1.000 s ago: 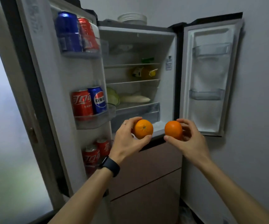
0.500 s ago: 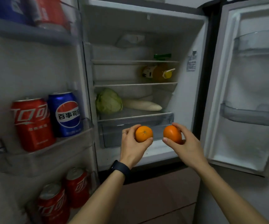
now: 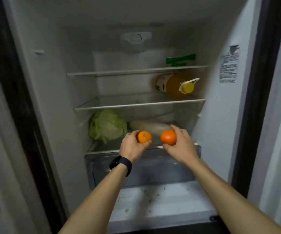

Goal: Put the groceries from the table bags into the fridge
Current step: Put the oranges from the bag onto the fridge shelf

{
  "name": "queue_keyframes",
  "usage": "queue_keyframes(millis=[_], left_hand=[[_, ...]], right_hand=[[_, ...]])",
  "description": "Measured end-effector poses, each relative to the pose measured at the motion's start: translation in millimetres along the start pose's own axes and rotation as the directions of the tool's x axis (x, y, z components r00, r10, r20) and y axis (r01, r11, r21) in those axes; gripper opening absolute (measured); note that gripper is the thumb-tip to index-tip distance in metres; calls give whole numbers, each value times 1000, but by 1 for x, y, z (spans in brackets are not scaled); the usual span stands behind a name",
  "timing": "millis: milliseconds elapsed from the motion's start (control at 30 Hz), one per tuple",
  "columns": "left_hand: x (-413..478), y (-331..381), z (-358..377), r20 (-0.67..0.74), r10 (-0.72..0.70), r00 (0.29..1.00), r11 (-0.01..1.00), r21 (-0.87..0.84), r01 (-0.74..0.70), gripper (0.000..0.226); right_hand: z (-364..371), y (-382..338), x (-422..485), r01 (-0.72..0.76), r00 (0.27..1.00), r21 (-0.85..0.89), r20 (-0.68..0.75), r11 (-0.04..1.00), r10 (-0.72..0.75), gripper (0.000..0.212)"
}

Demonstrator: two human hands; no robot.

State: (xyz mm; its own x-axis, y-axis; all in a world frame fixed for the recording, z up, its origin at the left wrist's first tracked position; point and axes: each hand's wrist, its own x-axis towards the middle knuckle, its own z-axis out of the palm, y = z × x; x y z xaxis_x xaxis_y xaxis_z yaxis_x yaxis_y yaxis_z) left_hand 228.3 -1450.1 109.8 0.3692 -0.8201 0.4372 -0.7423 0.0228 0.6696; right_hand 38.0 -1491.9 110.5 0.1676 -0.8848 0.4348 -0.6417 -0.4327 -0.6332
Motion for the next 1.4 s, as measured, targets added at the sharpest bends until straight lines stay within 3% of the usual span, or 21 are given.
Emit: queue_keyframes(millis=[200,400,733,867,967,1033,1100,1200,1300,1400], left_hand=[[33,-12,19,44,-10,999,1000,12,9,74],[44,-26,29,189,-1,982,992,122,-22,67],[49,-29,25,290,50,956,977,185,-108,85],[48,-32,19,313,28,949,982,168,-84,86],[38,-36,8,192,70,979,987,128,-96,72],[19,-42,5,-18,87,996,996,-10,-87,48],[-11,-45,8,-171,15,985,980,-191,-48,25],[-56,-50,29,-136,-231,963,897,-414,156,12],[-71,-50,52,136,-489,861,618,-643,453,21],[-62,-41,63,274,-553,787,347,-783,517,27]], right_hand=[[31,11,42,44,998,5,45,999,-45,74],[52,26,55,-33,991,-17,132,999,35,75],[61,40,43,47,999,-2,22,999,-47,85],[62,46,20,37,997,54,-76,998,-33,78],[66,58,2,67,980,-3,-188,998,-66,65],[73,73,-8,71,968,-145,-229,987,-103,63],[76,88,-13,97,962,-292,-219,951,-165,62],[73,96,-12,120,961,-365,-191,923,-201,58],[68,94,-8,100,967,-374,-182,922,-179,53],[64,92,-7,101,976,-398,-136,912,-168,51]])
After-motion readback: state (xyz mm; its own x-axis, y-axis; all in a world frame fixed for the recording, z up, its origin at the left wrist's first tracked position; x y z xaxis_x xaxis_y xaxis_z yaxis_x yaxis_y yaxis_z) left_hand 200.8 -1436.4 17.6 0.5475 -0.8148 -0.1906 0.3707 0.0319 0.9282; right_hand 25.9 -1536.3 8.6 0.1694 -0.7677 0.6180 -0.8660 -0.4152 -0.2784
